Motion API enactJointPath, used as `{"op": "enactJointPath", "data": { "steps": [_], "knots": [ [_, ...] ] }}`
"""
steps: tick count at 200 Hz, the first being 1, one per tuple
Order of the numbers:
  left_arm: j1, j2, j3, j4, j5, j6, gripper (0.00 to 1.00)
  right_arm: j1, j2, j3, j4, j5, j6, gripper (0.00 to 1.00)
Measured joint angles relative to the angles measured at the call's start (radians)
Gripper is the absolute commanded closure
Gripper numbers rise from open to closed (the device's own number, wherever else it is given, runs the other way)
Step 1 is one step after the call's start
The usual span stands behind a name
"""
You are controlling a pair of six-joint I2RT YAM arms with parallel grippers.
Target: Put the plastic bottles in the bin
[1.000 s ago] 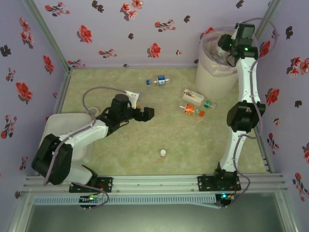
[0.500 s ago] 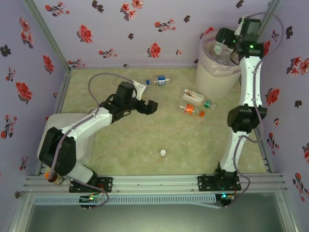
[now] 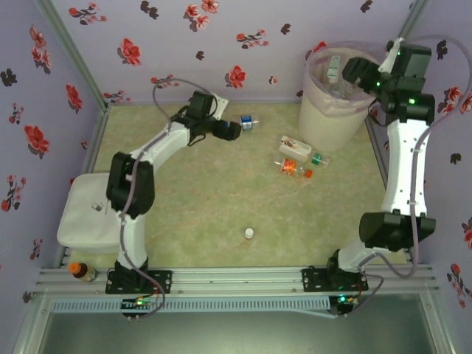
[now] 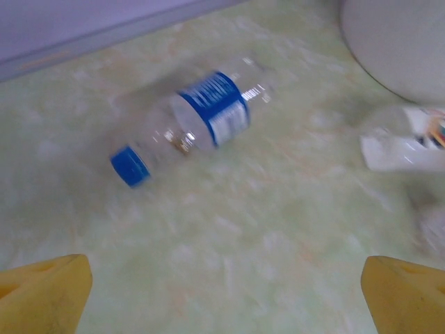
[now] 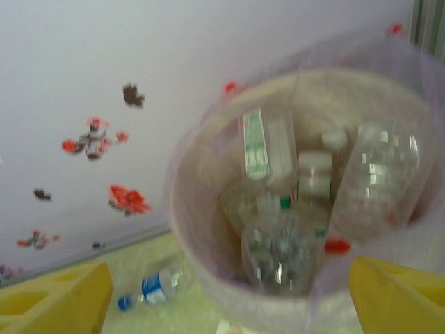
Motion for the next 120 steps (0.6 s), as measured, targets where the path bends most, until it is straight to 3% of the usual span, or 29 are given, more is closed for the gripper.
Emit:
{"op": "enactJointPath", "data": {
  "steps": [62, 120],
  "knots": [
    [0.036, 0.406, 0.457, -0.048, -0.004, -0.071, 0.00, 0.000, -0.087, -0.219, -0.015, -0.031, -0.023, 0.12],
    [0.034, 0.594, 0.717, -0.110, 0.114, -0.065, 0.02, 0.000, -0.140, -0.304, -0.031, -0.031, -0.048, 0.12]
  ]
}}
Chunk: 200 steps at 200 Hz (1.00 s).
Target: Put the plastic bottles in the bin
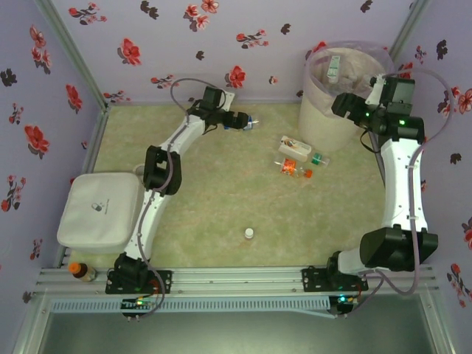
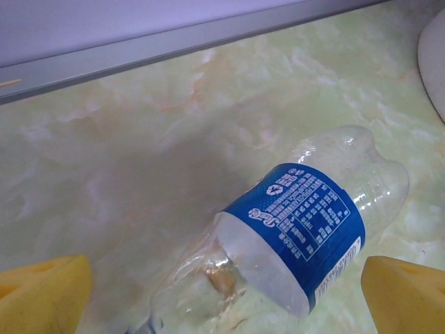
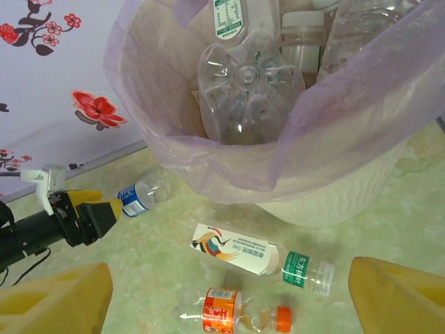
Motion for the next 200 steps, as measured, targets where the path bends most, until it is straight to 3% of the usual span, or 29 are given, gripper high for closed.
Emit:
{"op": "enactJointPath", "data": {
  "steps": [34, 67, 100, 119, 171, 200],
  "knots": [
    [-0.002, 0.036, 0.054, -0.074, 0.009, 0.019, 0.17, 0.000, -0.023, -0.011, -0.003, -0.008, 0.014, 0.12],
    [-0.013, 0.038, 0.073, -0.131, 0.002, 0.045, 0.29, 0.000, -0.139, -0.082, -0.004, -0.031, 0.058, 0.12],
    [-0.035, 0.039, 0.097, -0.153, -0.013, 0.064, 0.50, 0.000, -0.230, -0.083, -0.008, -0.040, 0.073, 0.12],
    [-0.041, 0.037, 0.089, -0.145, -0.012, 0.062, 0.53, 0.000, -0.257, -0.093, -0.008, -0.047, 0.089, 0.13],
    [-0.042, -0.136, -0.200, -0.063, -0.013, 0.055, 0.56, 0.029, -0.293, -0.208, 0.021, -0.075, 0.206, 0.16],
    [-0.042, -0.335, -0.473, 0.045, -0.010, 0.030, 0.57, 0.129, -0.301, -0.251, 0.096, -0.072, 0.290, 0.19]
  ]
}}
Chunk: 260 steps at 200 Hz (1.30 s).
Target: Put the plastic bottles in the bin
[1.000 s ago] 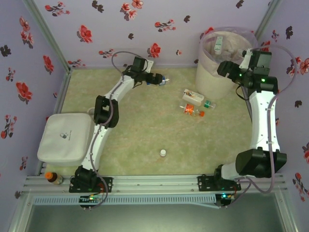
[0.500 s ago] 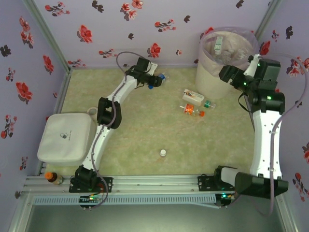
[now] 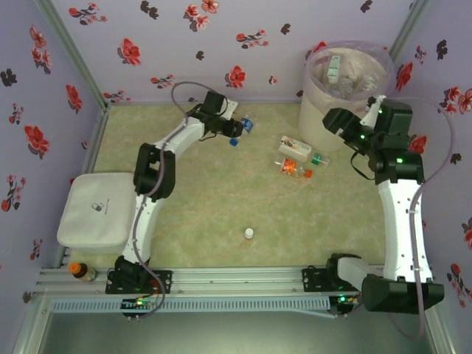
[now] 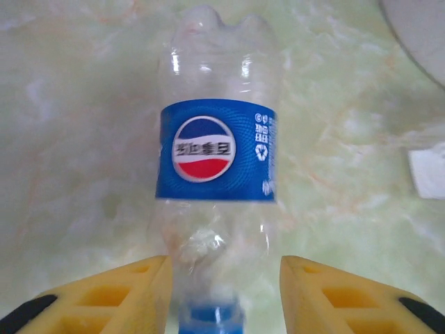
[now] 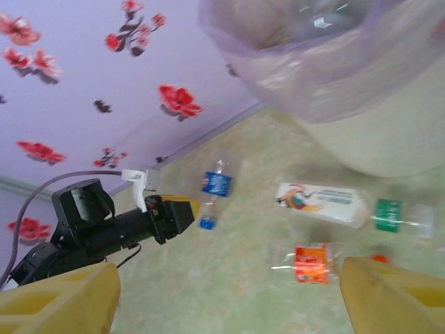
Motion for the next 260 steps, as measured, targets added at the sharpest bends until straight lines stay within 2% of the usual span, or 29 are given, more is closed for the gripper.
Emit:
{"op": "enactJointPath", "data": {
  "steps": [34, 56, 64, 85, 92, 97, 120, 142, 190, 208, 260],
  "knots": [
    [-0.003, -0.357, -0.416, 0.202, -0.006, -0.062, 0.58, 0.160, 0.029, -0.050, 0.095, 0.010, 0.072, 0.21],
    [-0.013, -0.544, -0.608, 0.304, -0.025, -0.092, 0.54, 0.230, 0.094, -0.065, 0.138, 0.021, 0.097, 0.21],
    [-0.018, -0.588, -0.653, 0.322, -0.036, -0.098, 0.45, 0.252, 0.119, -0.077, 0.156, 0.029, 0.106, 0.21],
    [-0.027, -0.608, -0.676, 0.328, -0.083, -0.113, 0.10, 0.289, 0.170, -0.116, 0.193, 0.045, 0.123, 0.21],
    [-0.028, -0.591, -0.661, 0.316, -0.100, -0.125, 0.02, 0.297, 0.184, -0.126, 0.198, 0.048, 0.129, 0.20],
    [-0.029, -0.571, -0.644, 0.307, -0.114, -0.136, 0.00, 0.301, 0.192, -0.130, 0.199, 0.051, 0.130, 0.20],
    [-0.036, -0.444, -0.534, 0.302, -0.188, -0.224, 0.00, 0.302, 0.197, -0.144, 0.198, 0.085, 0.130, 0.17],
    [-0.049, -0.272, -0.350, 0.256, -0.272, -0.307, 0.00, 0.302, 0.159, -0.159, 0.192, 0.133, 0.122, 0.17],
    [-0.096, 0.093, 0.155, -0.009, -0.407, -0.377, 0.00, 0.276, 0.020, -0.188, 0.113, 0.222, 0.076, 0.16],
    [-0.106, 0.179, 0.271, -0.100, -0.436, -0.393, 0.01, 0.266, -0.021, -0.191, 0.079, 0.249, 0.058, 0.16],
    [-0.112, 0.210, 0.271, -0.198, -0.456, -0.426, 0.44, 0.238, -0.079, -0.226, 0.043, 0.261, 0.050, 0.16]
  ]
}}
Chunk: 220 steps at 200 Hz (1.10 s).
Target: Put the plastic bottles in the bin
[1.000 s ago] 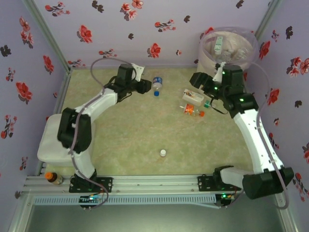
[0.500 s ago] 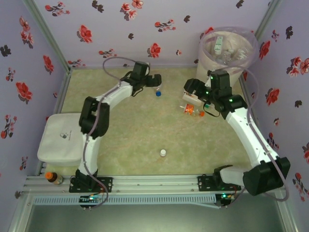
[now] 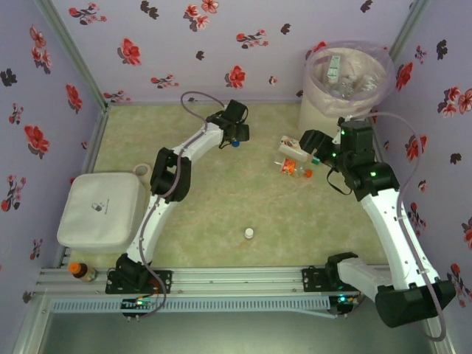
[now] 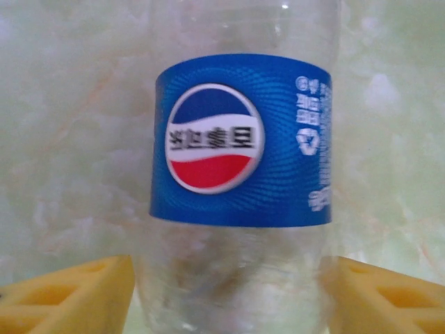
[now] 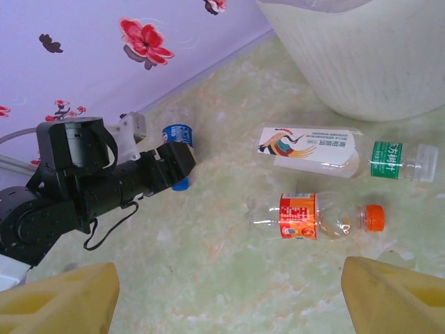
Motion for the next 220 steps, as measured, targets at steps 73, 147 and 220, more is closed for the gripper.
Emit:
{"op": "enactJointPath", "data": {
  "steps": [73, 147, 220],
  "knots": [
    [0.001, -0.249, -0.392, 0.137, 0.021, 0.057, 0.58, 0.008, 0.061, -0.014, 0.059, -0.091, 0.048, 0.20],
    [0.001, -0.958, -1.122, 0.572, 0.308, 0.142, 0.62, 0.115, 0.343, 0.009, 0.299, -0.257, 0.156, 0.14],
    [-0.026, -0.988, -1.299, 0.743, 0.441, 0.137, 0.61, 0.175, 0.480, 0.052, 0.517, -0.390, 0.201, 0.13]
  ]
}}
